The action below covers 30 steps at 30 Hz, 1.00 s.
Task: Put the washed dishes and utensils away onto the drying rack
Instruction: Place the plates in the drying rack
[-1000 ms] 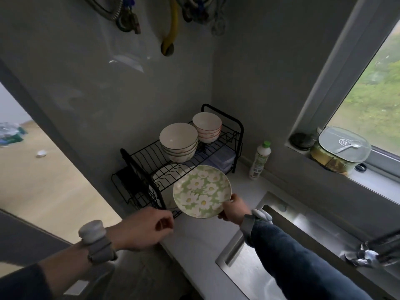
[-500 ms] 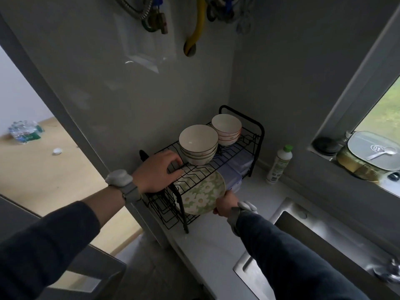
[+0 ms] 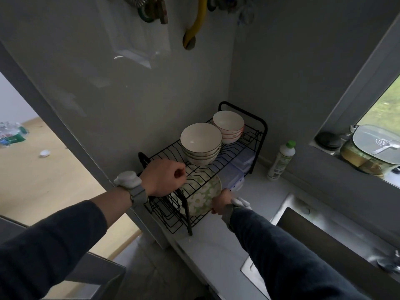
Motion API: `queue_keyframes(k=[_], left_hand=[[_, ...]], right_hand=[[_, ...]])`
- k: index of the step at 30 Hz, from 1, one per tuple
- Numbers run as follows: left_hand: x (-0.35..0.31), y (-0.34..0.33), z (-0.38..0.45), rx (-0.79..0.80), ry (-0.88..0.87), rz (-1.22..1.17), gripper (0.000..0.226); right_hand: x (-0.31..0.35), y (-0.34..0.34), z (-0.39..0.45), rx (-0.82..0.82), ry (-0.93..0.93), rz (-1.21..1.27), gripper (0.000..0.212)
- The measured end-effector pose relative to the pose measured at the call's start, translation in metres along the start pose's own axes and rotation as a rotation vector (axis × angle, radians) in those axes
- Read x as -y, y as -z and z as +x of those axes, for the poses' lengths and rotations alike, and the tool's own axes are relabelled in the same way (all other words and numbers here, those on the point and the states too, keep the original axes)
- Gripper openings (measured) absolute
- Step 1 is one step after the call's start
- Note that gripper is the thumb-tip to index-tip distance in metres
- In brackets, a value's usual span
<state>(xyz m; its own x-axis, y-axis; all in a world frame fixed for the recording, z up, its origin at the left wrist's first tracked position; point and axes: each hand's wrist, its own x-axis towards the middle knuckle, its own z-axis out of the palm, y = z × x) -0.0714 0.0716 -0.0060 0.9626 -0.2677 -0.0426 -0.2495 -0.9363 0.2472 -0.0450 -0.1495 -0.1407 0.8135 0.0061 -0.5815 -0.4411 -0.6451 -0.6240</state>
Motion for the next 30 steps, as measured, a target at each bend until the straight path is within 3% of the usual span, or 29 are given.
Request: queue_keyframes(k=[2,5,7,9,13,16,18,21,27,30], left_hand=[[0.002,-0.001,0.000,-0.003,-0.007,0.003,0.021],[0.001,-0.001,0.001,0.012,-0.022,0.016,0.024],[0.002,-0.001,0.002,0.013,-0.029,0.032,0.027],[0.004,-0.001,0.003,0.013,-0.032,0.041,0.027],[0.003,-0.002,0.003,0.013,-0.039,0.037,0.028],[0.003,-0.002,0.004,0.003,-0.044,0.039,0.027],[0.004,-0.003,0.004,-0.003,-0.048,0.039,0.028],[0.005,-0.004,0.004,-0.012,-0.053,0.031,0.029],[0.004,-0.004,0.004,-0.018,-0.060,0.038,0.028],[0.005,-0.004,0.005,-0.017,-0.053,0.038,0.028]], right_hand=[[-0.001,0.001,0.002,0.017,0.011,0.011,0.038],[0.000,0.003,0.000,0.041,0.022,0.030,0.005],[0.001,0.002,0.001,0.029,0.028,0.024,0.029],[0.002,0.000,0.002,0.029,0.026,0.034,0.033],[0.004,0.000,0.006,0.070,0.031,0.072,0.028],[0.005,-0.004,0.011,0.104,0.011,0.133,0.004],[0.004,-0.007,0.015,0.114,0.008,0.167,0.015],[0.005,-0.005,0.017,0.154,-0.012,0.212,0.007],[0.015,0.000,0.014,0.193,-0.037,0.265,0.025],[0.012,-0.004,0.013,0.186,-0.060,0.265,0.004]])
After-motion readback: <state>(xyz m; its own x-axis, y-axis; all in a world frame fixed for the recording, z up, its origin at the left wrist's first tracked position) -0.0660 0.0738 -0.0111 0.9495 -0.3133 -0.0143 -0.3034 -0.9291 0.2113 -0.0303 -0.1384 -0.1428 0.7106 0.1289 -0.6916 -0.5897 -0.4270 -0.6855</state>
